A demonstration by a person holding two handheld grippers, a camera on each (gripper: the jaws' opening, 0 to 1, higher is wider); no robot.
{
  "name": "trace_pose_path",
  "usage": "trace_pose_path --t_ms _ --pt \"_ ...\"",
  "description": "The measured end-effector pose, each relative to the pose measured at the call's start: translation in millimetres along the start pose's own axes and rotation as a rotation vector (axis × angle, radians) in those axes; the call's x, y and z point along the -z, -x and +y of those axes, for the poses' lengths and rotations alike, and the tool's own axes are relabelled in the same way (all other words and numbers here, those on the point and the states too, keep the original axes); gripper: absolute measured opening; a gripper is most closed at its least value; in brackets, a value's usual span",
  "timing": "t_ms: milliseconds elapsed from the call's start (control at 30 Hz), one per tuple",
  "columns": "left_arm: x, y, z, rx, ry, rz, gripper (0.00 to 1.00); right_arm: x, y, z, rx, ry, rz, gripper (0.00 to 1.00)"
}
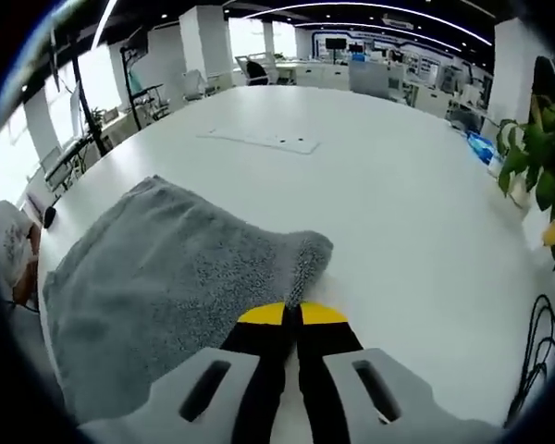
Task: Fold the towel on the table until its edges align and the towel forms a compact rectangular stack.
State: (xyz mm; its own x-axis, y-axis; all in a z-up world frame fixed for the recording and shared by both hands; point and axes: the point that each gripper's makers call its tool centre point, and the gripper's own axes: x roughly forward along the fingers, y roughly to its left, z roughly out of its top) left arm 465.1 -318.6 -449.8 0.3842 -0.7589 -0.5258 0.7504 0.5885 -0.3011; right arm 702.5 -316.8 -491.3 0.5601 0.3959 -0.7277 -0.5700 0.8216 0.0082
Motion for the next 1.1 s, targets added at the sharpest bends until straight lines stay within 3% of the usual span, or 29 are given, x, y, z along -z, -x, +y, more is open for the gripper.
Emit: trace_pose_path --t_ms 167,567,733,1100 --pt "2.0 4.6 1.6 -0.006 0.023 -0.018 0.04 -11.5 1.2 1.2 0.016 -0.019 -0.014 0.00" --pt "-11.5 27.5 6.9 -0.030 0.024 -0.076 0.04 -33.0 8.6 6.2 0.031 -0.040 -0.030 0.00" --pt "-9.3 49.5 9.6 -0.054 0.009 -0.087 0.04 -53.5 12.3 21.2 0.006 -0.084 -0.066 0.00" --pt "-11.9 93.0 36.4 -0.106 0.046 -0.122 0.04 -83.9 14.3 56.6 -0.012 -0.026 -0.098 0.00"
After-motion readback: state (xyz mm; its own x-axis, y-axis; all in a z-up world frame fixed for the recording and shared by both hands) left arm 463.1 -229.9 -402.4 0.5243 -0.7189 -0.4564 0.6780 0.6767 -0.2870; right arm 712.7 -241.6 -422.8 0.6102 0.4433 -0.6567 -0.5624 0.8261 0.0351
